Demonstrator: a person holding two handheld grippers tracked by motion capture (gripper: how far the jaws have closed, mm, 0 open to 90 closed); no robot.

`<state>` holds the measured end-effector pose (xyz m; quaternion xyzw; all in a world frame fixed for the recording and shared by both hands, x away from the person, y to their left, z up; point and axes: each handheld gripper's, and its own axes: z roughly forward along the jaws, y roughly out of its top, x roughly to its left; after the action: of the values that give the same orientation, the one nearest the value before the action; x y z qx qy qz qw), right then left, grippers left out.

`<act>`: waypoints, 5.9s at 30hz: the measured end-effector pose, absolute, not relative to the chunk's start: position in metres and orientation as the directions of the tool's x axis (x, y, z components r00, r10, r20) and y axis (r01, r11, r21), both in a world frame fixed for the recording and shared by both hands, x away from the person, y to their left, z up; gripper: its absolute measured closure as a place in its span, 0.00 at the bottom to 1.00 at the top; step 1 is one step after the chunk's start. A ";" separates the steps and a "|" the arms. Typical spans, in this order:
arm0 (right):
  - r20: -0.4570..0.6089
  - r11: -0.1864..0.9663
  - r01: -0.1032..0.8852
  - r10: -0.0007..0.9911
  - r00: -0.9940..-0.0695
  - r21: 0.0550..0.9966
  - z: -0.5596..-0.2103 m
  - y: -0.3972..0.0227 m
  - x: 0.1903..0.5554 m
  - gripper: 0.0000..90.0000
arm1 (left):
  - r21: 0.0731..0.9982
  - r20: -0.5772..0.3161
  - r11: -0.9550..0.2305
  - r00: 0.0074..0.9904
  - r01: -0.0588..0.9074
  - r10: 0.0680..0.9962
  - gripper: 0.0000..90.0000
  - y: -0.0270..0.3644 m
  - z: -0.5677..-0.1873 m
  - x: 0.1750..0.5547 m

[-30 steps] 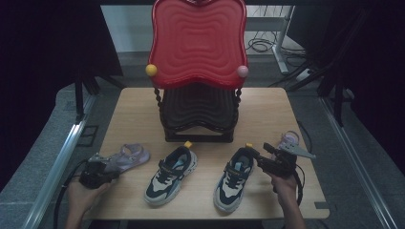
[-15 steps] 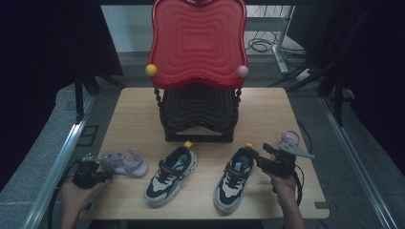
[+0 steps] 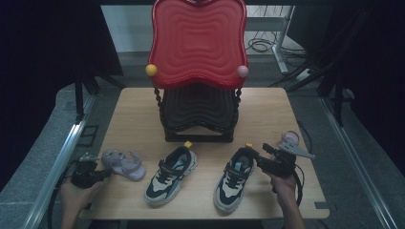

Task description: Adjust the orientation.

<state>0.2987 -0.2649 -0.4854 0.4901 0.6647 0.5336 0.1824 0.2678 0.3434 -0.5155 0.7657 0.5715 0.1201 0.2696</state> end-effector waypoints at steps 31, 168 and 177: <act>0.308 -0.084 0.458 0.843 -0.441 0.885 -0.484 -0.269 0.297 0.36 | 0.568 -0.091 -0.147 0.239 0.810 0.967 1.00 0.355 -0.504 0.288; 0.071 0.149 0.551 0.931 -0.358 0.821 -0.492 -0.348 0.259 0.92 | 0.791 -0.143 -0.163 0.439 0.589 0.887 0.35 0.285 -0.455 0.282; 0.064 0.158 0.606 0.943 -0.327 0.780 -0.504 -0.371 0.255 1.00 | 0.802 -0.189 -0.151 0.486 0.577 0.853 0.37 0.281 -0.452 0.279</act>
<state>0.2553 -0.3709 -0.5037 0.5334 0.7259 0.3696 0.2278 0.2792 0.2812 -0.4518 0.7422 0.4819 0.1571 0.4385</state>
